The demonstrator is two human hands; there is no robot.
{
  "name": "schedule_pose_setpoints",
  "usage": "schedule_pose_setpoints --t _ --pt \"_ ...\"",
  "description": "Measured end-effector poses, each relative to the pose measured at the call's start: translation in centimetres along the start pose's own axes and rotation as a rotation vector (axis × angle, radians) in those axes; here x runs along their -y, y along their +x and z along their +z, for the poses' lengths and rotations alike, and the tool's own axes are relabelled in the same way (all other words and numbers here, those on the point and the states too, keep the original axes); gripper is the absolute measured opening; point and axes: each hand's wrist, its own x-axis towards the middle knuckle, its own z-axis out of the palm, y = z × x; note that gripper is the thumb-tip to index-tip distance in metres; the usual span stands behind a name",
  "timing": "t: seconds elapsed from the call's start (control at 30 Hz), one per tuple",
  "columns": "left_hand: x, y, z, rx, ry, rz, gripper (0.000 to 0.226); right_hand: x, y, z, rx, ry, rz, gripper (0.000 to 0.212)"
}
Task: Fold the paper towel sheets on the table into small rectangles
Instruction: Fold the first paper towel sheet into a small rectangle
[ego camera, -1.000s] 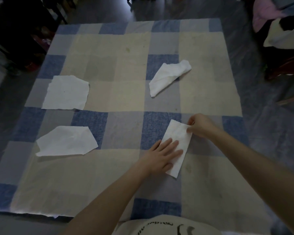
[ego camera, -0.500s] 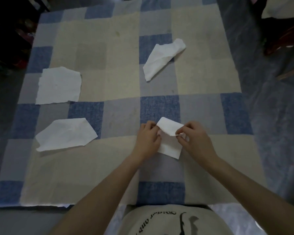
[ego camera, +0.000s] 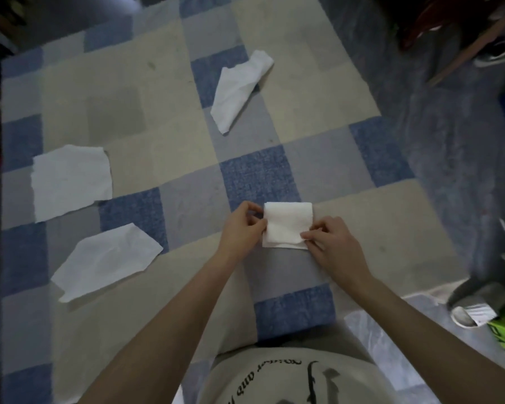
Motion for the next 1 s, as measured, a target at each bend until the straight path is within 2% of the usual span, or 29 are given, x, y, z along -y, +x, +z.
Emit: schedule_pose_setpoints --t 0.13,0.27,0.4,0.57,0.63,0.67,0.73,0.8,0.87,1.0 --pt "0.8 -0.5 0.1 -0.015 0.058 0.08 0.01 0.5 -1.2 0.6 -0.033 -0.03 -0.026 0.01" --pt "1.0 -0.8 0.2 -0.02 0.068 0.135 0.027 0.8 -1.6 1.1 -0.077 -0.019 0.004 0.011" --pt "1.4 -0.9 0.3 -0.026 0.037 0.145 0.027 0.7 -1.6 1.3 -0.098 -0.022 -0.029 0.011" --pt "0.9 -1.1 0.2 -0.038 0.174 0.19 0.028 0.3 -1.6 1.3 -0.074 -0.035 -0.081 0.011" --pt "0.6 -1.5 0.4 -0.057 0.253 0.225 0.03 0.3 -1.5 1.1 -0.061 -0.039 -0.114 0.019" --pt "0.5 -1.8 0.5 -0.088 0.312 0.297 0.03 0.3 -1.5 1.0 -0.059 -0.046 -0.126 0.021" --pt "0.1 -2.3 1.1 -0.146 0.477 0.573 0.027 0.3 -1.4 0.9 -0.051 -0.052 -0.139 0.023" --pt "-0.3 -2.4 2.4 -0.129 0.593 0.809 0.023 0.2 -1.4 0.9 -0.031 -0.054 -0.144 0.024" --pt "-0.5 -2.1 3.8 -0.089 0.644 0.865 0.025 0.1 -1.5 1.0 -0.01 -0.075 -0.153 0.024" --pt "1.0 -0.7 4.8 0.032 0.753 0.794 0.048 0.0 -1.8 1.2 -0.039 -0.112 -0.179 0.021"
